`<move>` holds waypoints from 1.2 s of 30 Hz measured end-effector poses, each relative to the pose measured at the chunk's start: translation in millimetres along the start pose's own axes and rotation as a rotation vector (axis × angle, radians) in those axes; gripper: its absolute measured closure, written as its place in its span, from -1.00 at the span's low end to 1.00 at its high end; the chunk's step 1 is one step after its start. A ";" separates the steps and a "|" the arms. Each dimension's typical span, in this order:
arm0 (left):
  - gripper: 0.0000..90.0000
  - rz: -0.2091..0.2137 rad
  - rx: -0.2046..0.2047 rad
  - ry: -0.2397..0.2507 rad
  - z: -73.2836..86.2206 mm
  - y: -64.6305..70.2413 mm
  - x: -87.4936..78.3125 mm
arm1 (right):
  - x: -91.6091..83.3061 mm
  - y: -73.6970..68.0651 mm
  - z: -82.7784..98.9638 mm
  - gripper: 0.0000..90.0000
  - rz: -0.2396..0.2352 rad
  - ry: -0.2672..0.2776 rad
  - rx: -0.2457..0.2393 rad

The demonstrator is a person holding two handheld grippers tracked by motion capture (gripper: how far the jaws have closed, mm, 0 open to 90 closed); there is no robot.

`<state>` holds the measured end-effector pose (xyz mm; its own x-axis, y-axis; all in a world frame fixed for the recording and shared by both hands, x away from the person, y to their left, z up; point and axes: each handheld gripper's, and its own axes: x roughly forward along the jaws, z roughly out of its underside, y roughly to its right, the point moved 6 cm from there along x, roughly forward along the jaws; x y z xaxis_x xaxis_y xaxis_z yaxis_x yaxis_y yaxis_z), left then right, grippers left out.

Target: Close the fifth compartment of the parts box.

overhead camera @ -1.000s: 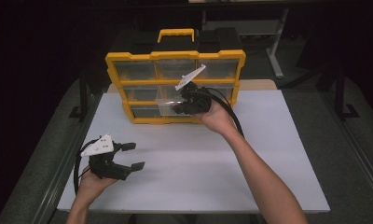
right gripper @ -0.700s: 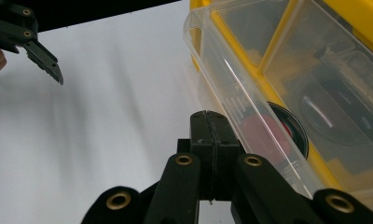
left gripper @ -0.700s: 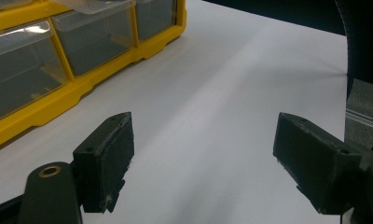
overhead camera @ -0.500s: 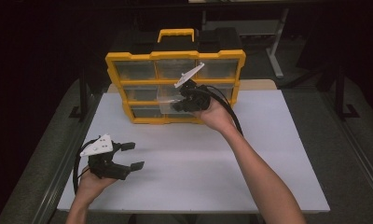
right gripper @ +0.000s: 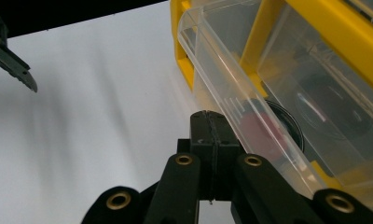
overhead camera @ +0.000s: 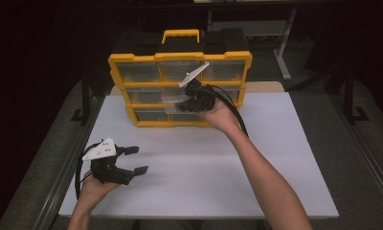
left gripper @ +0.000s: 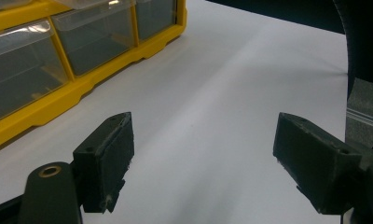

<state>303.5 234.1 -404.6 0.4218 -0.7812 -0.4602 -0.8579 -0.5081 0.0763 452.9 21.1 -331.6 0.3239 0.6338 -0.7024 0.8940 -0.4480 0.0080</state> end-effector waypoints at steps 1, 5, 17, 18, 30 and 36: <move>-0.55 0.000 0.000 0.000 0.0 0.0 -0.1 | 0.2 0.6 -0.2 0.98 0.003 0.000 -0.001; -0.55 0.000 0.000 -0.001 0.2 -0.3 -0.5 | 0.2 2.7 -0.6 0.98 0.009 -0.002 0.008; -0.55 -0.003 -0.007 0.015 -0.5 -0.3 -0.6 | -0.2 9.2 -5.1 0.98 0.037 -0.011 -0.014; -0.55 -0.004 -0.003 0.018 -0.6 -0.7 -0.6 | -0.1 9.6 -5.3 0.98 0.040 -0.011 -0.017; -0.54 -0.003 -0.005 0.018 -0.7 -0.8 -0.7 | -3.7 15.3 -7.5 0.98 0.062 -0.024 -0.010; -0.54 -0.004 -0.003 0.017 -0.6 -0.8 -0.9 | -5.0 18.0 -7.1 0.98 0.068 -0.025 -0.008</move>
<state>303.9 235.0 -403.8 0.4300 -0.7851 -0.4458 -0.8553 -0.5123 0.0772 469.5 14.4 -322.9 0.3758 0.5863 -0.7176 0.8730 -0.4838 0.0619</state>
